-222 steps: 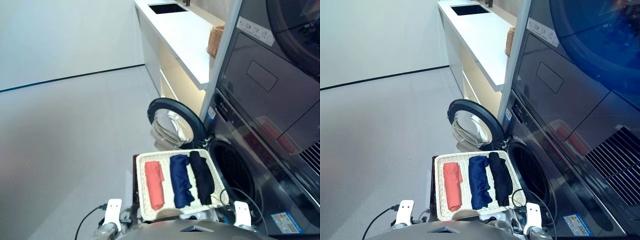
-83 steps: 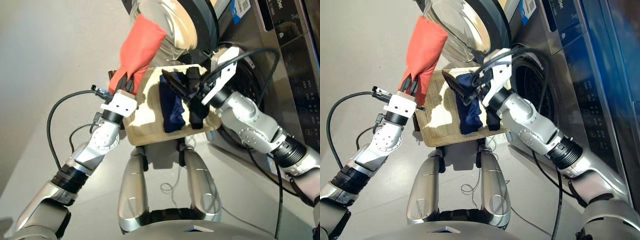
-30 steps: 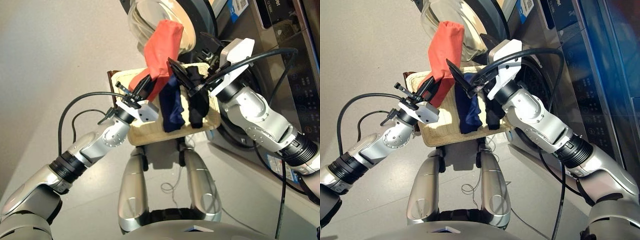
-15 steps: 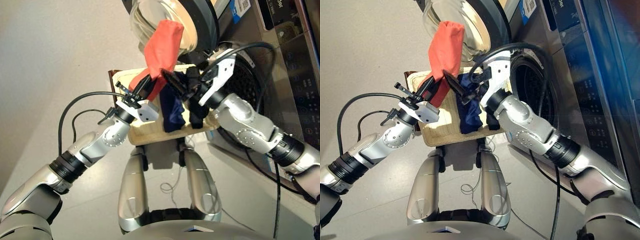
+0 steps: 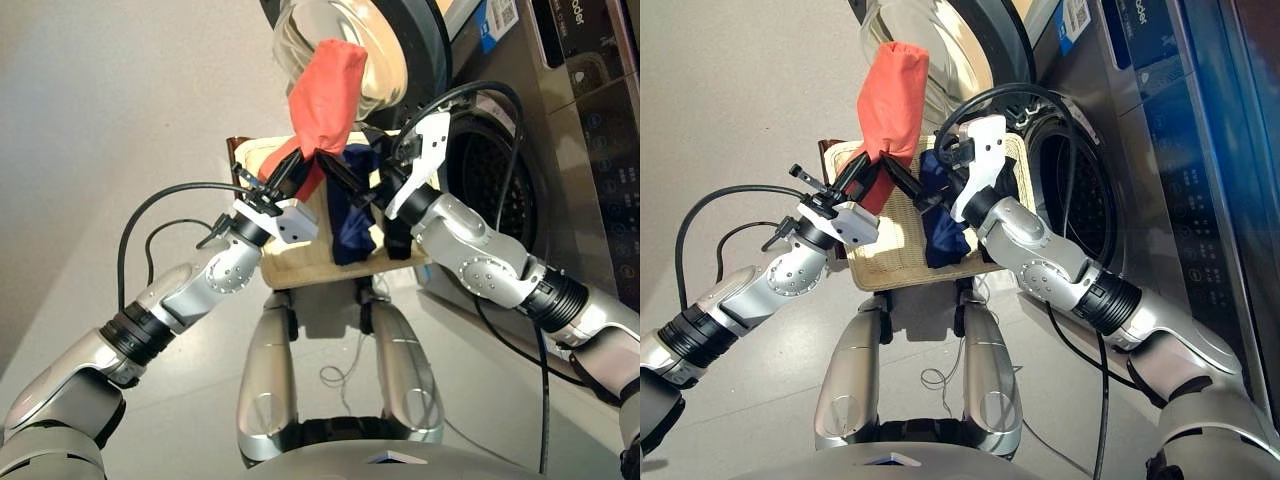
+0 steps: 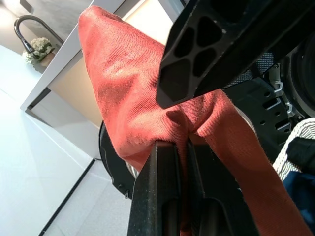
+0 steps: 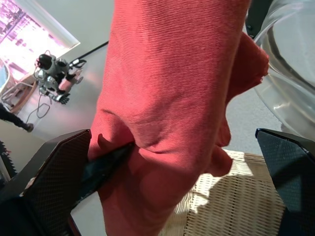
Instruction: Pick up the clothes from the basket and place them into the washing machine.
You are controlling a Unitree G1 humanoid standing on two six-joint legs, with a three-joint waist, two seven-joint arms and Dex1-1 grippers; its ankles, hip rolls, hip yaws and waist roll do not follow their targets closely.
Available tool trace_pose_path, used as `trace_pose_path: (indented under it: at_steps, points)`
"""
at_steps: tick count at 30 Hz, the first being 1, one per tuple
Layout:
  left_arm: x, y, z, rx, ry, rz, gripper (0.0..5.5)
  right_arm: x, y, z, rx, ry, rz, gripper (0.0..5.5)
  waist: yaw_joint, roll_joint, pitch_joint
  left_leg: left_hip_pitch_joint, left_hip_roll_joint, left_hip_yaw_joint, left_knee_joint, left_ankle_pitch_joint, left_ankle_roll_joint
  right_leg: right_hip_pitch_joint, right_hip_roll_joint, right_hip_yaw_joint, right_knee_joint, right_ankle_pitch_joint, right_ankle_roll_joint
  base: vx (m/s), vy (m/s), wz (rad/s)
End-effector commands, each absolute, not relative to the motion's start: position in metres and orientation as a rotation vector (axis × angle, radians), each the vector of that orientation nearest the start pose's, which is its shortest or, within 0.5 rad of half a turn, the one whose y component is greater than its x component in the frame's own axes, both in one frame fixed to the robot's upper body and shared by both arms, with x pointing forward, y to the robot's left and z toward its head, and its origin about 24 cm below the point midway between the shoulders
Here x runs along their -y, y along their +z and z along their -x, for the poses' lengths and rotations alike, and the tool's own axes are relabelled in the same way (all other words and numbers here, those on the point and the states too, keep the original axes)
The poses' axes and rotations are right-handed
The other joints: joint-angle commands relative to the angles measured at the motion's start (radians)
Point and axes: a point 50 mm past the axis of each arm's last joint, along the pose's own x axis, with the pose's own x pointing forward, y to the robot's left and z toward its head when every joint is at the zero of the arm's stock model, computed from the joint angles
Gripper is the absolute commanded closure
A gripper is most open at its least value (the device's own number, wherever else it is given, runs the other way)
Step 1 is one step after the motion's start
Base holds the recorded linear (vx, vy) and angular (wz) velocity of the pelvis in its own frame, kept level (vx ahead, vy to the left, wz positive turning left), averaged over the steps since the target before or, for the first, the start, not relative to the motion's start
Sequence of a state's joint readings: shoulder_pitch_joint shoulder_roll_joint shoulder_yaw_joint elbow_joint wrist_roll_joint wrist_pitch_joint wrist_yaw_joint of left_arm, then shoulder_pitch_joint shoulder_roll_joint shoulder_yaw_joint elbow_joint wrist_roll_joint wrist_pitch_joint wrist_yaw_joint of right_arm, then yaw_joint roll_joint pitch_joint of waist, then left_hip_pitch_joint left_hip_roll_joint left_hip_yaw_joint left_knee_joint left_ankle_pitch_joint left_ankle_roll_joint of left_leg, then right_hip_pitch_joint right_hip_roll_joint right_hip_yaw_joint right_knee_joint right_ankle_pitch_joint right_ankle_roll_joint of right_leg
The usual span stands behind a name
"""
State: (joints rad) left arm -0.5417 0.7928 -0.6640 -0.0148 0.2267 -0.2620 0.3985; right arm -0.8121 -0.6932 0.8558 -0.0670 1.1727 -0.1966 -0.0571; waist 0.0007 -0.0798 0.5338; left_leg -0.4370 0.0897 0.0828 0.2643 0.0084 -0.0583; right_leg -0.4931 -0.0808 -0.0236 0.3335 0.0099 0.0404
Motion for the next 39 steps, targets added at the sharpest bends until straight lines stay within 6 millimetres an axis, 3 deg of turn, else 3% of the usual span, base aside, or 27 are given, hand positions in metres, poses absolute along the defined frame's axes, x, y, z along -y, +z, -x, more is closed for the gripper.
trace_pose_path:
  at_steps: [1,18,20,21,22,23,34,39]
  points:
    - [-0.101,0.185,-0.274,0.938,-0.385,-0.787,5.5,0.057,0.249,-0.29,0.46,0.908,-0.265,0.0,-0.003,0.028,-0.014,-0.009,-0.02,-0.036,0.058,-0.027,-0.03,0.03,-0.039,0.033,0.003,-0.028,0.08,0.0,0.0,0.0]
    - [-0.095,0.181,-0.274,0.911,-0.429,-0.776,5.5,0.04,0.265,-0.292,0.496,0.944,-0.3,0.0,0.003,0.029,-0.014,-0.021,-0.019,-0.036,0.069,-0.03,-0.027,0.017,-0.038,0.035,0.012,-0.03,0.077,0.0,0.0,0.0]
    - [-0.096,0.18,-0.274,0.909,-0.426,-0.777,5.5,0.039,0.265,-0.293,0.493,0.935,-0.303,1.25,0.004,0.029,-0.014,-0.022,-0.02,-0.036,0.069,-0.029,-0.027,0.017,-0.039,0.035,0.013,-0.03,0.077,0.0,0.0,0.0]
    - [-0.096,0.18,-0.274,0.909,-0.425,-0.776,5.5,0.04,0.265,-0.294,0.495,0.929,-0.304,2.48,0.004,0.029,-0.014,-0.023,-0.019,-0.036,0.07,-0.029,-0.027,0.016,-0.039,0.035,0.013,-0.03,0.077,0.0,0.0,0.0]
    - [-0.096,0.181,-0.274,0.911,-0.423,-0.776,5.5,0.04,0.265,-0.294,0.498,0.924,-0.302,4.29,0.004,0.029,-0.014,-0.024,-0.019,-0.036,0.072,-0.029,-0.027,0.015,-0.04,0.034,0.015,-0.03,0.076,0.0,0.0,0.0]
    - [-0.096,0.181,-0.274,0.911,-0.422,-0.777,5.5,0.041,0.264,-0.294,0.499,0.921,-0.3,5.5,0.004,0.029,-0.014,-0.025,-0.02,-0.036,0.074,-0.03,-0.027,0.014,-0.039,0.035,0.017,-0.031,0.076,0.0,0.0,0.0]
    - [-0.102,0.184,-0.273,0.941,-0.379,-0.794,5.5,0.06,0.262,-0.289,0.64,0.806,-0.204,5.5,-0.005,0.031,-0.014,-0.038,-0.022,-0.042,0.084,-0.034,-0.021,0.005,-0.04,0.037,0.02,-0.031,0.078,0.0,0.0,0.0]
    - [-0.105,0.184,-0.272,0.958,-0.347,-0.794,5.5,0.078,0.243,-0.294,0.637,0.663,-0.171,5.5,-0.011,0.031,-0.014,-0.043,-0.022,-0.043,0.087,-0.035,-0.019,0.002,-0.04,0.037,0.023,-0.033,0.081,0.0,0.0,0.0]
